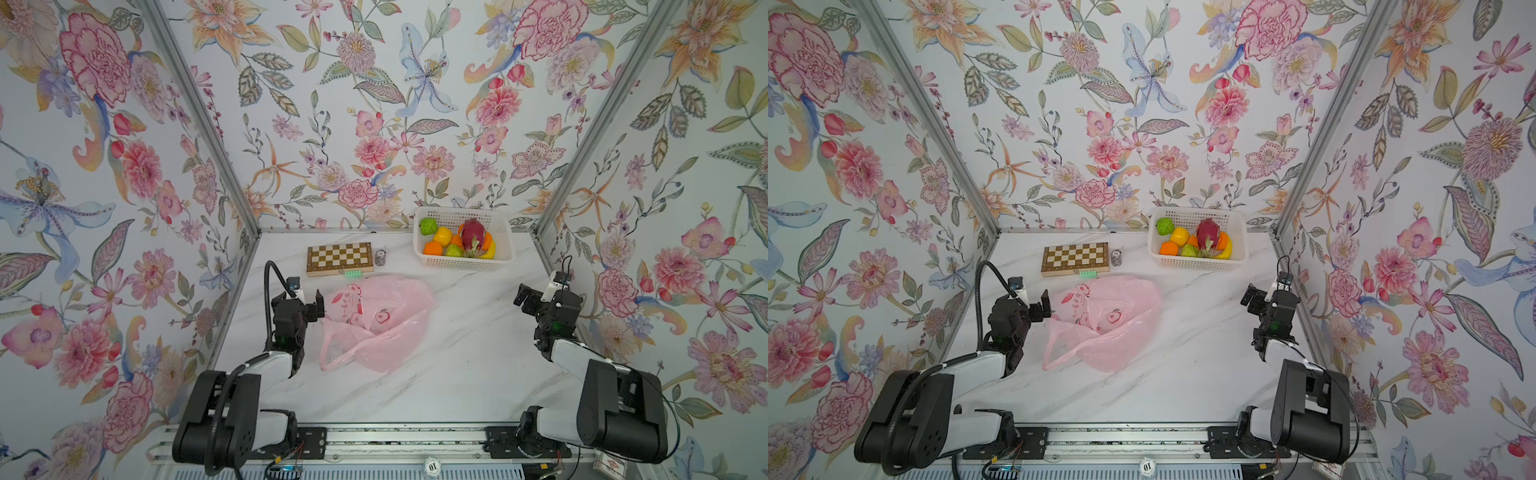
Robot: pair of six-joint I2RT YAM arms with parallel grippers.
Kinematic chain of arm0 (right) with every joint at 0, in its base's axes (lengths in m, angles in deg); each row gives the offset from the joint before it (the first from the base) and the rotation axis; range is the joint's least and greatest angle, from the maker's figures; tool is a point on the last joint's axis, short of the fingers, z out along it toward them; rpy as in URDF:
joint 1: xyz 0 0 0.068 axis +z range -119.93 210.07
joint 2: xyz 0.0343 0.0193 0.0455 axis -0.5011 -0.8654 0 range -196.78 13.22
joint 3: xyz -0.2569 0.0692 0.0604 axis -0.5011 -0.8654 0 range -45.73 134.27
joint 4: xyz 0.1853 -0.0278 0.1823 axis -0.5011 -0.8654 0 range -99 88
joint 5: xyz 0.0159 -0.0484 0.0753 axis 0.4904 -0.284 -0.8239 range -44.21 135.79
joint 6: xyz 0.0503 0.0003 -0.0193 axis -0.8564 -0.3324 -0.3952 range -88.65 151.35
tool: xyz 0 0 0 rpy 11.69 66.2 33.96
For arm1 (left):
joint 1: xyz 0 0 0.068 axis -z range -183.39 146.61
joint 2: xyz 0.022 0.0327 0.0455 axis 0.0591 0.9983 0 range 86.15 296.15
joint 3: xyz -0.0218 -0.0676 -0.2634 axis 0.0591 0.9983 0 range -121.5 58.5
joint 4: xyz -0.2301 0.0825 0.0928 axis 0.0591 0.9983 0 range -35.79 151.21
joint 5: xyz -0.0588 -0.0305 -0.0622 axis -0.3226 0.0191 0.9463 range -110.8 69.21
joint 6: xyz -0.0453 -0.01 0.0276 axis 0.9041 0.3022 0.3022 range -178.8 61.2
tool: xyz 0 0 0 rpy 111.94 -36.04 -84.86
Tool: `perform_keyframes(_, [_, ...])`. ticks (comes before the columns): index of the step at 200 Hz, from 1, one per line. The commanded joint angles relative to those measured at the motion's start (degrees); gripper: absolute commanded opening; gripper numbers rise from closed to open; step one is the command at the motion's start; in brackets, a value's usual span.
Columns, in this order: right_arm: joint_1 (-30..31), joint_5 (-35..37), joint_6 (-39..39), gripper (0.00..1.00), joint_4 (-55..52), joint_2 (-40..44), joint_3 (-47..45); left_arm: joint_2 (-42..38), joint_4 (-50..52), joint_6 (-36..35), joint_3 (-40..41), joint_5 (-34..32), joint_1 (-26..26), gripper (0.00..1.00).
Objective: Untie the knot of the plastic bag and take out the fruit
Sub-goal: Reset both arms
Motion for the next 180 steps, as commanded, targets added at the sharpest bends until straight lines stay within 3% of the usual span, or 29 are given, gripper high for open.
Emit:
perform_keyframes(1, [2.9, -4.9, 1.1, 0.99, 6.8, -7.0, 2.2, 2.7, -0.5, -0.7, -4.1, 6.3, -1.6, 0.99])
perform_keyframes(15, [4.1, -4.3, 2.4, 0.99, 6.0, -6.6, 1.7, 1.7, -1.8, -0.6, -3.0, 7.4, -1.9, 0.99])
perform_keyframes(31, [3.3, -6.8, 2.1, 0.99, 14.3, -5.9, -2.7, -1.4, -6.2, 0.3, 1.1, 6.4, -2.7, 0.99])
perform_keyframes(45, [4.5, -4.8, 3.2, 0.99, 15.7, -5.6, -3.8, -2.8, -10.2, -2.8, 3.8, 5.5, -2.8, 0.99])
perform_keyframes(56, [5.6, -1.3, 3.5, 0.99, 17.0, -5.3, -4.8, -0.4, -15.2, -3.8, 4.4, 3.6, -3.5, 0.99])
perform_keyframes(71, [6.9, 5.4, 2.6, 0.99, 20.9, -5.9, -6.8, 6.0, -21.7, -2.8, 4.1, 6.4, -5.8, 0.99])
perform_keyframes(87, [8.6, 7.9, 3.9, 0.99, 26.4, -7.4, -9.0, 10.6, -29.6, -3.2, 5.0, 10.5, -6.7, 0.99])
perform_keyframes(108, [10.1, 11.9, 4.4, 0.99, 27.9, -7.4, -9.8, 10.3, -25.8, -2.3, 4.1, 13.4, -8.1, 0.99])
perform_keyframes(127, [10.9, 15.1, 4.3, 0.99, 29.1, -7.8, -10.2, 10.7, -26.7, -2.0, 4.1, 11.9, -8.1, 0.99])
perform_keyframes(150, [10.9, 15.2, 4.1, 0.99, 28.7, -7.6, -10.1, 10.7, -28.2, 0.6, 4.9, 4.3, -8.1, 0.99])
perform_keyframes(167, [9.1, 11.1, 3.3, 0.99, 26.5, -7.5, -9.1, 10.7, -28.3, 0.6, 5.0, 3.2, -7.8, 0.99])
perform_keyframes(180, [9.6, 12.2, 3.6, 0.99, 27.4, -7.6, -9.4, 10.6, -28.2, 0.5, 5.0, 2.9, -7.7, 0.99])
